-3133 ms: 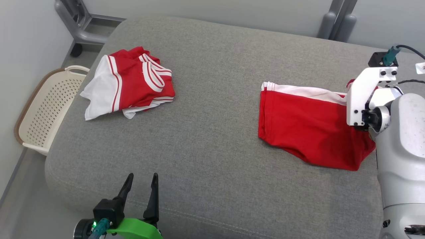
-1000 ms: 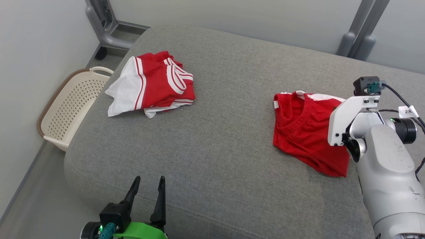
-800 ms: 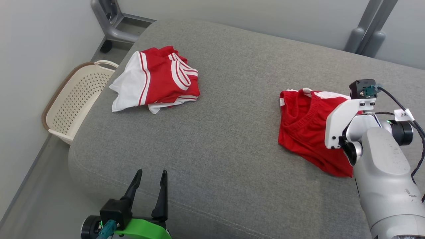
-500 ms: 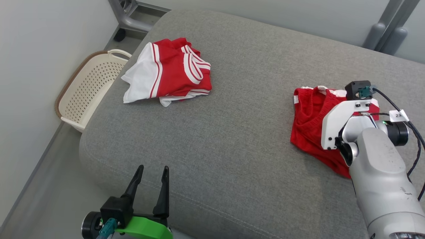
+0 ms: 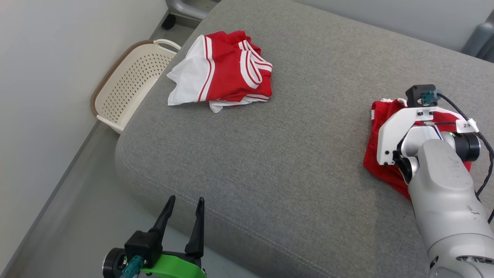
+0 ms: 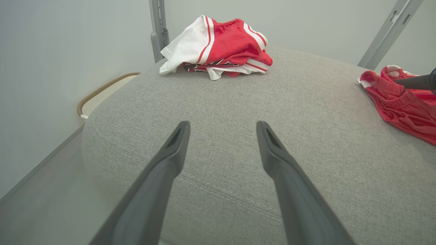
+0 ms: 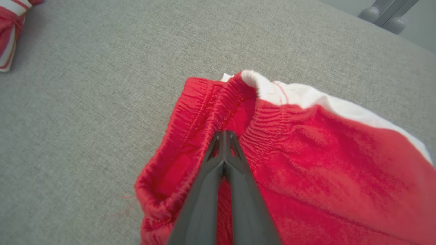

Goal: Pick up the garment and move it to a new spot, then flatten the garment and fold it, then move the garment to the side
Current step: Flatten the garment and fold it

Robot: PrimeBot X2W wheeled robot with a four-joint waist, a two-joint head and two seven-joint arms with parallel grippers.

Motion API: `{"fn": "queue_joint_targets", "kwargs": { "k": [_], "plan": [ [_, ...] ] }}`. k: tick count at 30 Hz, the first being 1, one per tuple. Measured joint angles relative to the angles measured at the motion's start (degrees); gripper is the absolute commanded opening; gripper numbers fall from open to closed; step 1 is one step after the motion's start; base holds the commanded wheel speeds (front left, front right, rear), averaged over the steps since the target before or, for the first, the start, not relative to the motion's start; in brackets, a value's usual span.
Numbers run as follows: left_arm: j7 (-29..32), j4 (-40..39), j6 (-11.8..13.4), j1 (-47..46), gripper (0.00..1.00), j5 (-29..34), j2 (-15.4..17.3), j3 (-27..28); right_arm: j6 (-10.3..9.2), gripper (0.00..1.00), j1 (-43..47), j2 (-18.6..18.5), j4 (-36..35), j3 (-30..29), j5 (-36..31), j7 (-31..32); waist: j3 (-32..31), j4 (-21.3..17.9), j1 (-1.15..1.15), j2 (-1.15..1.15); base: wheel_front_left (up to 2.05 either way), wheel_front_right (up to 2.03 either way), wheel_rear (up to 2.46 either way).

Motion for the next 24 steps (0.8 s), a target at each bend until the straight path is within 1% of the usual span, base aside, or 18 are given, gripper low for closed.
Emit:
{"fn": "queue_joint_targets", "kwargs": {
  "k": [4,9,10,11,12,17,21,24],
  "plan": [
    [0.00,0.16,0.14,0.00,1.00,-0.26,-0.01,-0.07,0.00,0.00,-1.21,0.04,1.49,-0.80,-1.21,-0.53,0.36,0.52,0.00,0.00,0.00,0.00,0.00],
    [0.00,0.34,0.36,0.01,1.00,-0.35,-0.02,0.35,0.00,0.00,-2.88,0.11,4.39,0.59,-0.27,-1.10,-0.31,-0.30,0.00,0.00,0.00,0.00,0.00],
    [0.00,0.37,0.44,0.01,1.00,-0.34,-0.03,0.44,0.00,0.35,-3.23,0.12,4.80,0.98,0.12,-1.27,-0.51,-0.64,0.00,0.00,0.00,0.00,0.00],
    [0.00,0.46,0.51,0.02,1.00,-0.34,-0.04,0.55,0.00,0.97,-3.60,0.10,5.16,1.36,0.58,-1.54,-0.72,-1.02,0.00,0.00,0.00,0.00,0.00],
    [0.00,0.53,0.53,0.03,1.00,-0.34,-0.05,0.70,0.00,1.00,-4.08,0.09,5.63,1.66,1.25,-1.54,-0.96,-1.43,0.00,0.00,0.00,0.00,0.00],
    [0.00,0.76,0.53,0.14,1.00,-0.23,0.05,1.42,0.00,1.00,-6.02,0.10,7.38,3.59,4.32,-1.16,-2.10,-3.38,0.00,0.00,0.00,0.00,0.00],
    [0.00,0.87,0.62,0.45,1.00,-0.03,0.34,1.97,0.00,1.00,-7.03,0.10,7.79,4.22,5.28,1.13,-3.61,-5.50,0.00,0.00,0.00,0.00,0.00],
    [0.00,0.99,0.76,1.24,1.00,0.18,0.56,2.14,0.00,1.00,-7.10,0.08,7.13,3.21,5.25,3.22,-4.85,-7.11,0.00,0.00,0.00,0.00,0.00]
  ]
}}
